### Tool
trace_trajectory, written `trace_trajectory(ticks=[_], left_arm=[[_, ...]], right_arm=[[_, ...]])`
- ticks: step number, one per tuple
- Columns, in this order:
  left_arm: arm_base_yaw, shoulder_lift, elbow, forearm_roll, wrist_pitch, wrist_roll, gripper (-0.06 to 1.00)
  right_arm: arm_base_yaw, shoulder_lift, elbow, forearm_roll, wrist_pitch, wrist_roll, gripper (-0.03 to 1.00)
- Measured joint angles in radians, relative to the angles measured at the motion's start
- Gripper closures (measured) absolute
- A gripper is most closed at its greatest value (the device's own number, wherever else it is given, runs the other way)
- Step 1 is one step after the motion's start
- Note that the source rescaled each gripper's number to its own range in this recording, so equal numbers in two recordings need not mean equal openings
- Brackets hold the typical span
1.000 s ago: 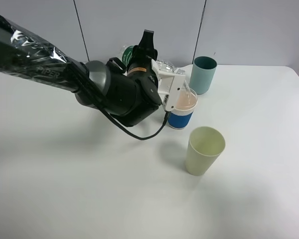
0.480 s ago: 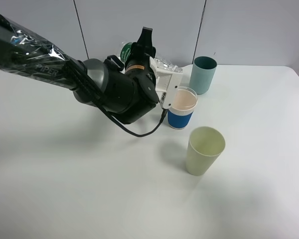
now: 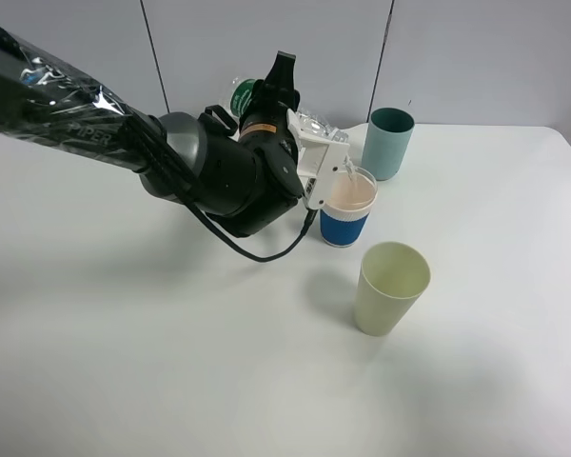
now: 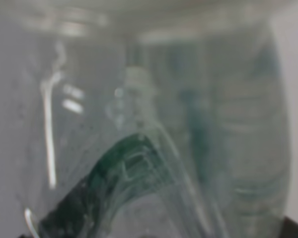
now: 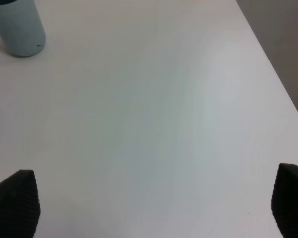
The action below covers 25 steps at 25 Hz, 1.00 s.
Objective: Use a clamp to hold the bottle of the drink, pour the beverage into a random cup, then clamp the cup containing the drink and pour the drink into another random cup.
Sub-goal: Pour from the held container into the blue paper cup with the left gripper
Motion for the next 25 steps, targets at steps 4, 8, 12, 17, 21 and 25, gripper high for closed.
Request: trace_trajectory(ticks=[4,8,12,17,21,25], left_arm=[[0.000,0.000,0.000,0.005,-0.011,0.011,0.92],[0.000,0.000,0.000,0.030,-0.031,0.016,0.92],[0.000,0.000,0.000,0.051,-0.034,0.032,0.92],[0.000,0.000,0.000,0.074,-0.036,0.037,0.92],[0.000,0.000,0.000,0.082,-0.037,0.046,0.92],[0.000,0.000,0.000,0.101,-0.037,0.060,0.92]], right_arm=[[0.000,0.000,0.000,0.000,0.000,0.000,0.09],[0.000,0.000,0.000,0.000,0.000,0.000,0.09],[0.000,0.000,0.000,0.000,0.000,0.000,0.09],[0.000,0.000,0.000,0.000,0.000,0.000,0.09],[0.000,0.000,0.000,0.000,0.000,0.000,0.09],[0.000,0.000,0.000,0.000,0.000,0.000,0.09]])
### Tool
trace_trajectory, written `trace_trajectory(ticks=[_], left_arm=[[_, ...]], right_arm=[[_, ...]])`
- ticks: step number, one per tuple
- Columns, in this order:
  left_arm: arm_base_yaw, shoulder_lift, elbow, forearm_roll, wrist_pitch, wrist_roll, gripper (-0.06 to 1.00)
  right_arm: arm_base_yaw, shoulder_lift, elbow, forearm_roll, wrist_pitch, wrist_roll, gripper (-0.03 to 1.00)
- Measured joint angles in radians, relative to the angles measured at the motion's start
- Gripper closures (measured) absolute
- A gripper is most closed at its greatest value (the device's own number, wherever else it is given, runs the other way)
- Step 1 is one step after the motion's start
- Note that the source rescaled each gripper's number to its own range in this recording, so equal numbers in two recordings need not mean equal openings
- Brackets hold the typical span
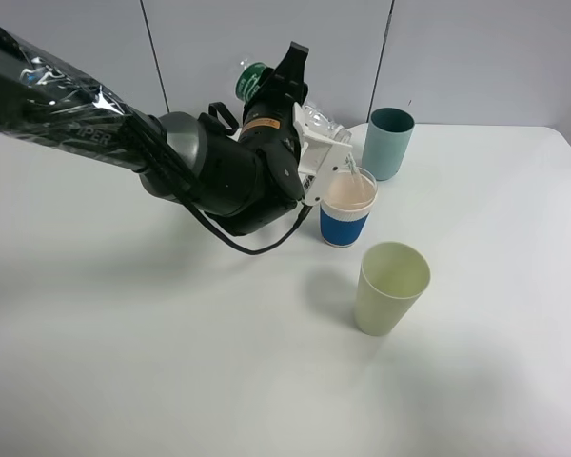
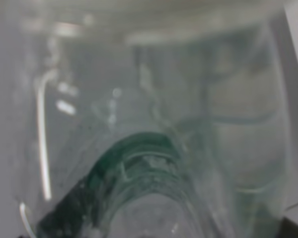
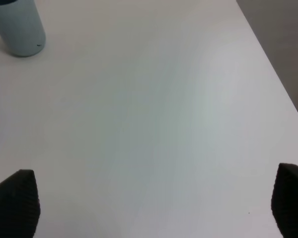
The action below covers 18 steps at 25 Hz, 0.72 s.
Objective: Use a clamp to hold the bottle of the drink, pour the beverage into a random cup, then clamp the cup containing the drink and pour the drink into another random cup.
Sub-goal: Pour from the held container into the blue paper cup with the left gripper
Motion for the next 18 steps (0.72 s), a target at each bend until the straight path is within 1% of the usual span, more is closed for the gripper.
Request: trace_trajectory(ticks=[5,15,18], left_arm=[[0.000,0.000,0.000,0.035,-0.003,0.001,0.92],[0.000,0.000,0.000,0.069,-0.007,0.027,0.92],[0.000,0.000,0.000,0.094,-0.007,0.037,0.92]], right_arm=[[0.000,0.000,0.000,0.000,0.000,0.000,0.09],[0.000,0.000,0.000,0.000,0.000,0.000,0.09],[0.000,0.000,0.000,0.000,0.000,0.000,0.09]])
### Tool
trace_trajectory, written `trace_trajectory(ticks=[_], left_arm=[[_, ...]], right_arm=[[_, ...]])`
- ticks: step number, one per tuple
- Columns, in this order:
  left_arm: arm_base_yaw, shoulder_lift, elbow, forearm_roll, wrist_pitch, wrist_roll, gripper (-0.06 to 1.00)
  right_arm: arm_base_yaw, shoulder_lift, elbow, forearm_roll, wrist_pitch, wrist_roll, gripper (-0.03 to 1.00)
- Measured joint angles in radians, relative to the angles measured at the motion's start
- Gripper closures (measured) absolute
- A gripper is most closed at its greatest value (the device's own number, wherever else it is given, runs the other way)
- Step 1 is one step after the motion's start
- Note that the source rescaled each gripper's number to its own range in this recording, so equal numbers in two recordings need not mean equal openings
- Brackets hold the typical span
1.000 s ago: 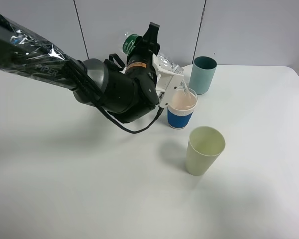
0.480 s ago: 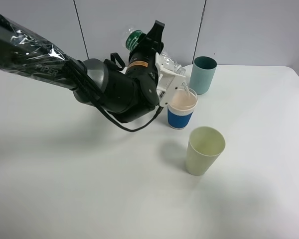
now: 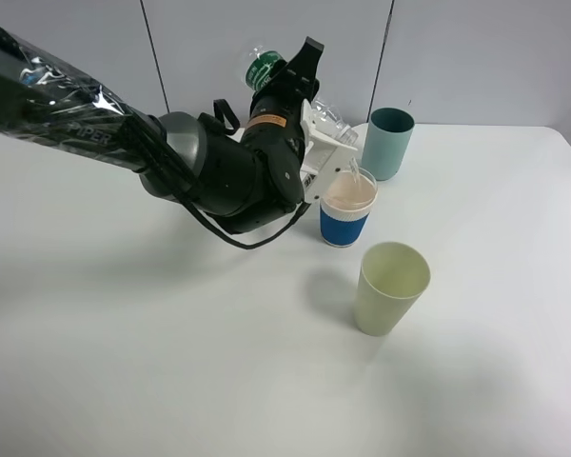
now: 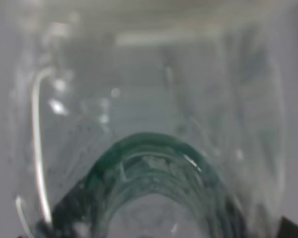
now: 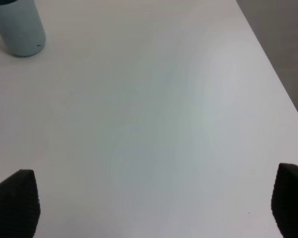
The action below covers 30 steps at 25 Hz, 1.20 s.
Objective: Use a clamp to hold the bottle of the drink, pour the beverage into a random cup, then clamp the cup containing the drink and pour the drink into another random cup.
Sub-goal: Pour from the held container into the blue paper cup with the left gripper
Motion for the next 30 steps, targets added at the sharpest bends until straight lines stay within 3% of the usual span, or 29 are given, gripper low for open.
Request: trace_trajectory(ticks=[22,30], left_arm=[[0.000,0.000,0.000,0.139,0.000,0.022,0.92],[0.000,0.000,0.000,0.245,0.000,0.022,0.92]], right_arm=[[0.000,0.000,0.000,0.000,0.000,0.000,0.09],[0.000,0.000,0.000,0.000,0.000,0.000,0.09]])
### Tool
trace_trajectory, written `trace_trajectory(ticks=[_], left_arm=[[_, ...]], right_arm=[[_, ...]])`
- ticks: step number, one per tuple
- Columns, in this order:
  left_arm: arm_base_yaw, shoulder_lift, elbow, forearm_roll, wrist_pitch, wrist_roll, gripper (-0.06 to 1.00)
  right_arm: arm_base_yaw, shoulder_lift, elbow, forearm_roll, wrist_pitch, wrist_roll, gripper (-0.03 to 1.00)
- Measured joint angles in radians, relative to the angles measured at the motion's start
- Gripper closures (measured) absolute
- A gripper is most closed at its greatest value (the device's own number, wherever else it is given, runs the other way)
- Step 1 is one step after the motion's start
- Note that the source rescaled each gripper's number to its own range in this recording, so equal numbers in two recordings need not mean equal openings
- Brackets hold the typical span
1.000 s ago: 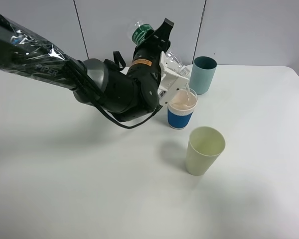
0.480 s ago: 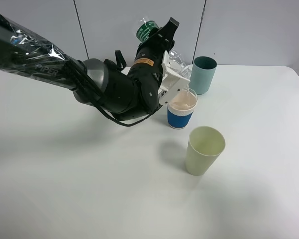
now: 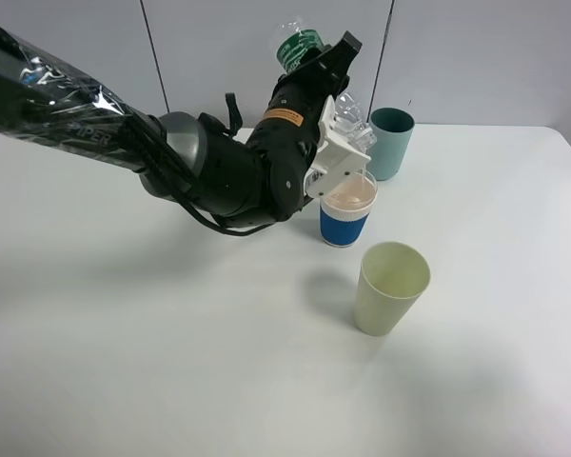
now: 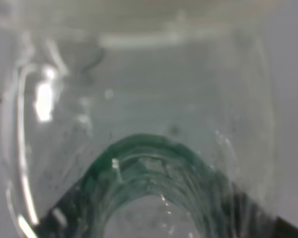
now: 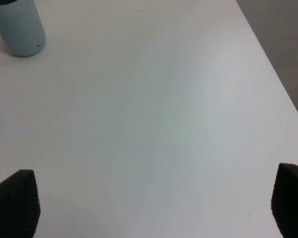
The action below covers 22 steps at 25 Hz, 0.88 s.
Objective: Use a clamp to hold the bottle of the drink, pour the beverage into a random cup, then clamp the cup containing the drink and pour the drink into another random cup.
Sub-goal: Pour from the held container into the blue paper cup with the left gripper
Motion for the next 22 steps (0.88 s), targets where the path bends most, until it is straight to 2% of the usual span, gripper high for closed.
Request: trace_trajectory(ticks=[8,15,18,22], left_arm=[[0.000,0.000,0.000,0.081,-0.007,0.000,0.92],[0.004,0.000,0.000,0.087,-0.007,-0.020,0.92],[0.009,0.000,0.000,0.054,-0.006,-0.066,0.92],[0.021,0.000,0.000,-0.032,0.026,-0.120,0.92]], right_arm=[[0.000,0.000,0.000,0.000,0.000,0.000,0.09],[0.000,0.000,0.000,0.000,0.000,0.000,0.09],[0.000,0.000,0.000,0.000,0.000,0.000,0.09],[0.000,0.000,0.000,0.000,0.000,0.000,0.09]])
